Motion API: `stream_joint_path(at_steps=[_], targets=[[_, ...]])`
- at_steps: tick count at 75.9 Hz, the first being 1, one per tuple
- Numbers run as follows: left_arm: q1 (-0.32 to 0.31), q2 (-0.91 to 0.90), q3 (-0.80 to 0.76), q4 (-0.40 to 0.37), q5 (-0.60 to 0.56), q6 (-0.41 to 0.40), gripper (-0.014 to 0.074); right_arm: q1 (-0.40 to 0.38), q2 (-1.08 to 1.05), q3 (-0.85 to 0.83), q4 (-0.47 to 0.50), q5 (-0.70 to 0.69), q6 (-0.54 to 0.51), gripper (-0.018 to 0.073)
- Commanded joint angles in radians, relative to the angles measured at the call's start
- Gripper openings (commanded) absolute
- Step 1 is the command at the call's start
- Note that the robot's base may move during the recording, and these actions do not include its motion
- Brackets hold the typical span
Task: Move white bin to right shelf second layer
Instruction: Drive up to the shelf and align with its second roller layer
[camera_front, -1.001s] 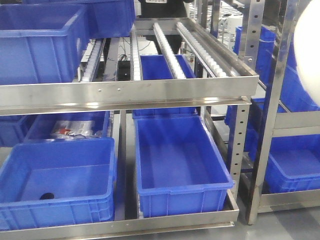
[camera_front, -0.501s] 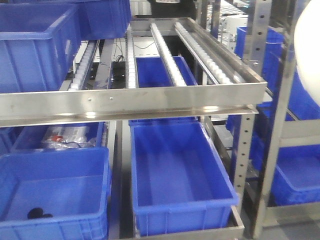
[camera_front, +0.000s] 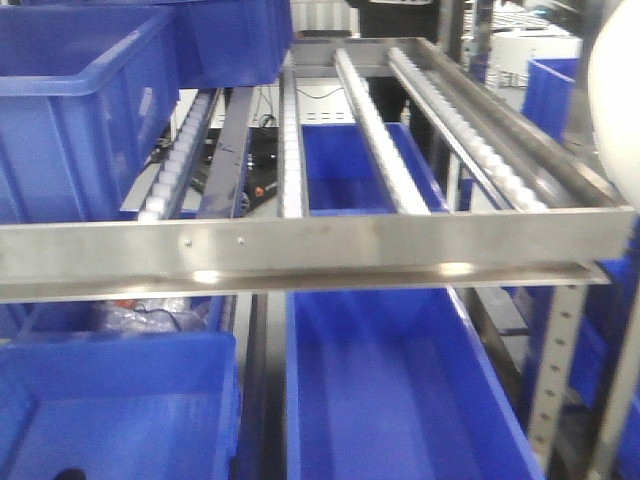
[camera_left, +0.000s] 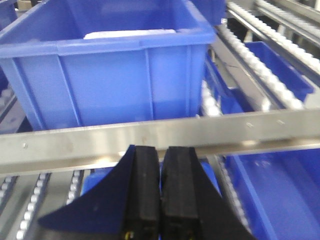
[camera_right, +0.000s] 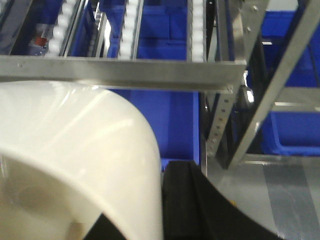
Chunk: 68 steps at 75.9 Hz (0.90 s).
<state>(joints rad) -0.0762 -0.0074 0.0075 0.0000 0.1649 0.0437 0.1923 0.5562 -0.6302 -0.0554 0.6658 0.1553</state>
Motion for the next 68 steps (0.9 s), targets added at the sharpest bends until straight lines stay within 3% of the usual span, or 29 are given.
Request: stream_joint_path(at_steps=[1, 68], targets=[[-0.003, -0.014, 0.037, 0.0, -0.087, -0.005, 0.0085, -0.007, 0.004, -0.031, -0.006, -0.092, 0.002, 0.0055], [-0.003, -0.014, 0.037, 0.0, -0.087, -0.005, 0.0085, -0.007, 0.004, -0.031, -0.006, -0.092, 0.002, 0.0055]])
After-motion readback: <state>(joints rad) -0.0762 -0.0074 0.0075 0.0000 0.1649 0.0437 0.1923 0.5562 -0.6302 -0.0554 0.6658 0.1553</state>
